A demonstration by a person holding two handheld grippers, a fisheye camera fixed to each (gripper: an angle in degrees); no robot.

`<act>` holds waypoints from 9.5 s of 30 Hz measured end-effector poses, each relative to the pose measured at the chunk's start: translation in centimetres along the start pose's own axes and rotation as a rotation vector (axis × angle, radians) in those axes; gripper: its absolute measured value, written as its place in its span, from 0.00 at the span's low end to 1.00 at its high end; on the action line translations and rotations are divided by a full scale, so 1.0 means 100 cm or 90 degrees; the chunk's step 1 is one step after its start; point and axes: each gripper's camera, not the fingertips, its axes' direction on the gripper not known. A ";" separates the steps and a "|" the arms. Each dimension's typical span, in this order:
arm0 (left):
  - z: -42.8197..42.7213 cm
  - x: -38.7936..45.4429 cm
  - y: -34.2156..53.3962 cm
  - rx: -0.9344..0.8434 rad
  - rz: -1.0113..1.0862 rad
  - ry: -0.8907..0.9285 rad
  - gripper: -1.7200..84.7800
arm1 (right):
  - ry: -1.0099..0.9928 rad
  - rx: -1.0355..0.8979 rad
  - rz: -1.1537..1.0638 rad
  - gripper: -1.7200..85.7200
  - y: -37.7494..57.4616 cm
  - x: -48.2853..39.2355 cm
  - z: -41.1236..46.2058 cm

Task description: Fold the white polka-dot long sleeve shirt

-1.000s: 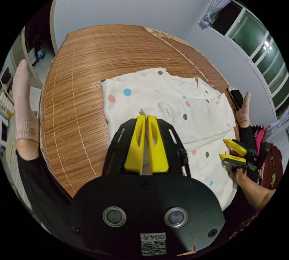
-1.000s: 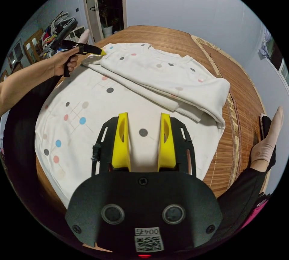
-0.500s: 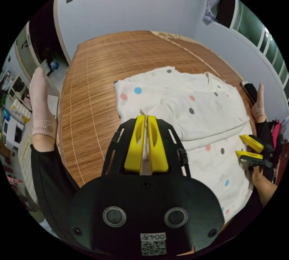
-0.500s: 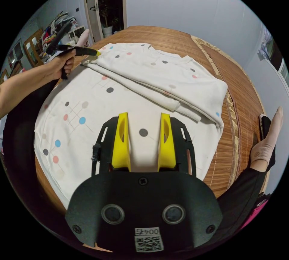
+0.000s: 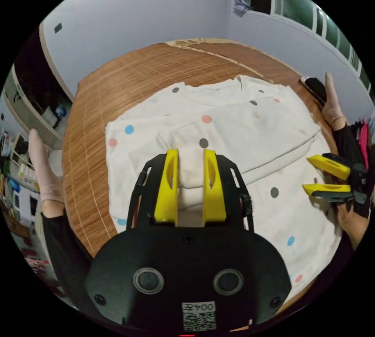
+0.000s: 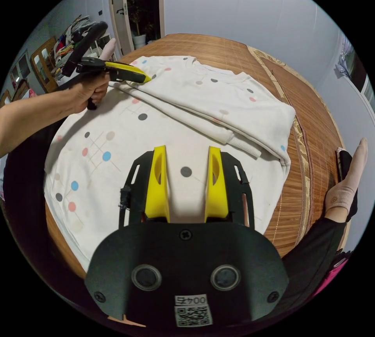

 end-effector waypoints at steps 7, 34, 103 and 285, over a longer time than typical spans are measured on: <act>-0.025 0.015 0.015 0.023 -0.033 0.080 0.17 | -0.001 -0.001 0.001 0.20 -0.001 0.009 -0.002; 0.025 0.046 0.040 0.021 -0.023 0.051 0.17 | 0.070 0.091 0.079 0.13 -0.025 0.148 -0.094; 0.029 0.041 0.048 0.028 -0.033 0.073 0.17 | -0.090 0.097 0.231 0.17 -0.041 0.514 0.018; -0.158 0.003 0.310 -0.495 -0.109 0.316 0.09 | -0.308 -0.406 0.483 0.17 0.253 0.162 -0.137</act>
